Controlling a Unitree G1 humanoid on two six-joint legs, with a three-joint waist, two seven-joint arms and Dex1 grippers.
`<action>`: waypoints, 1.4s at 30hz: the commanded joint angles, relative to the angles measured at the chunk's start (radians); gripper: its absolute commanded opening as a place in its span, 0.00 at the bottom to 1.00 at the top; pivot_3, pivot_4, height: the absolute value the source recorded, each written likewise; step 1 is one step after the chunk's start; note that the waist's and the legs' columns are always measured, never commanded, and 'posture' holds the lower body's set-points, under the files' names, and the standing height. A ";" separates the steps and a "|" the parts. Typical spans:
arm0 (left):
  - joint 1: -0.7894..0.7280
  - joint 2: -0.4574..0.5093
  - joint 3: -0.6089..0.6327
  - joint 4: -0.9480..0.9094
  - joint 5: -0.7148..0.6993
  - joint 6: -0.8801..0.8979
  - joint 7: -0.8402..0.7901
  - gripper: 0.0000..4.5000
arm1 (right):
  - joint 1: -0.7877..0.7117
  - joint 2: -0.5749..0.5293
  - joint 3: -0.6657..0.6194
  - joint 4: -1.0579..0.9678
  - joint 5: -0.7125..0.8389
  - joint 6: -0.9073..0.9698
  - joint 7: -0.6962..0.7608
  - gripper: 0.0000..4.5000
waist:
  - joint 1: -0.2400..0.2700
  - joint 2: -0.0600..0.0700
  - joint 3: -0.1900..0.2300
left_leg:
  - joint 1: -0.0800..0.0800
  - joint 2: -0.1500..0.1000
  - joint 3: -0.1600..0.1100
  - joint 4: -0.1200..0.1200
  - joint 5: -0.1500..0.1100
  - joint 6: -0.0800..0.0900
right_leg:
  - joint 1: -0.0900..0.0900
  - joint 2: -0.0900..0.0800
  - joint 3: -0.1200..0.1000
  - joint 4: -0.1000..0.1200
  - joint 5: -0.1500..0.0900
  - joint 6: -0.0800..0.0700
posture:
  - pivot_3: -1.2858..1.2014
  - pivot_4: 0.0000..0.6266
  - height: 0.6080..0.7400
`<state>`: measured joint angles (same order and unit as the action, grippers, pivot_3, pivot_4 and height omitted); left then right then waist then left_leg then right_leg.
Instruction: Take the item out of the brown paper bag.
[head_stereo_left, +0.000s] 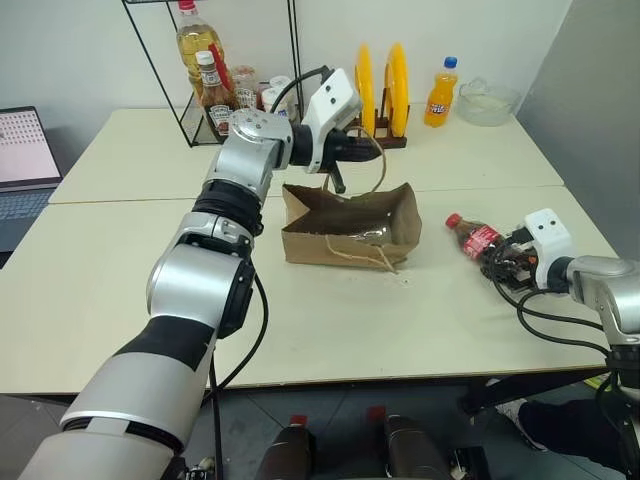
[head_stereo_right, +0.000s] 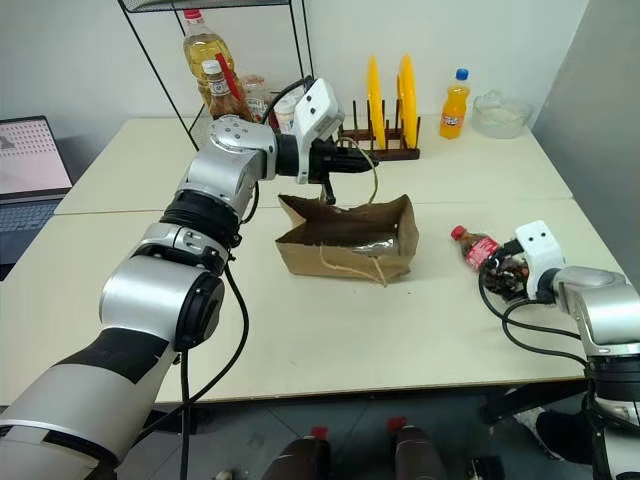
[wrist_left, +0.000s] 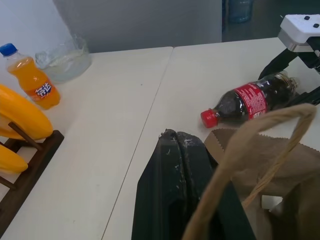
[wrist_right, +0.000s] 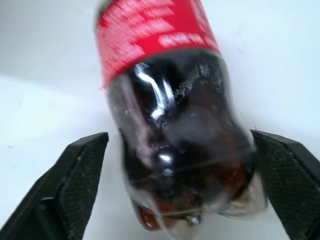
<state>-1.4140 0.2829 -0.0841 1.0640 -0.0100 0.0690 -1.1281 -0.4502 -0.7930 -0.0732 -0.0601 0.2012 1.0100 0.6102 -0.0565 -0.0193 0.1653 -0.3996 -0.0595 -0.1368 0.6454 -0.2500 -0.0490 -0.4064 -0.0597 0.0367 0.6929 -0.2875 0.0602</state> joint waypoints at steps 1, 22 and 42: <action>-0.017 0.026 0.007 -0.020 0.006 -0.022 0.016 0.04 | -0.010 -0.027 -0.032 -0.130 0.018 -0.022 0.007 1.00 | 0.000 0.000 0.000 | 0.000 0.000 0.000 0.000 0.000 0.000 | 0.000 0.000 0.000 0.000 0.000 0.000 | 0.52 0.24 1.00; 0.398 0.359 0.199 -0.500 -0.096 0.199 0.144 1.00 | 0.184 0.234 -0.142 -0.550 0.057 -0.120 -0.243 1.00 | -0.001 0.000 0.000 | 0.002 0.003 -0.003 0.000 0.000 0.000 | 0.000 0.001 0.004 0.003 0.000 0.000 | 0.52 0.24 1.00; 1.598 -0.119 0.146 -1.633 -0.080 0.496 0.819 1.00 | 0.686 0.626 -0.021 -0.728 0.027 -0.267 -0.481 1.00 | 0.056 0.002 -0.007 | 0.018 0.005 -0.001 -0.002 -0.003 0.009 | 0.023 0.001 0.003 -0.016 0.003 0.007 | 0.52 0.24 1.00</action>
<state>0.1804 0.1675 0.0877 -0.5134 -0.0976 0.5565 -0.3372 0.2313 -0.1771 -0.0815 -0.7538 0.2184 0.7415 0.1515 -0.0001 -0.0174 0.1583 -0.3809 -0.0545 -0.1380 0.6436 -0.2531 -0.0397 -0.3836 -0.0588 0.0406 0.6773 -0.2847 0.0674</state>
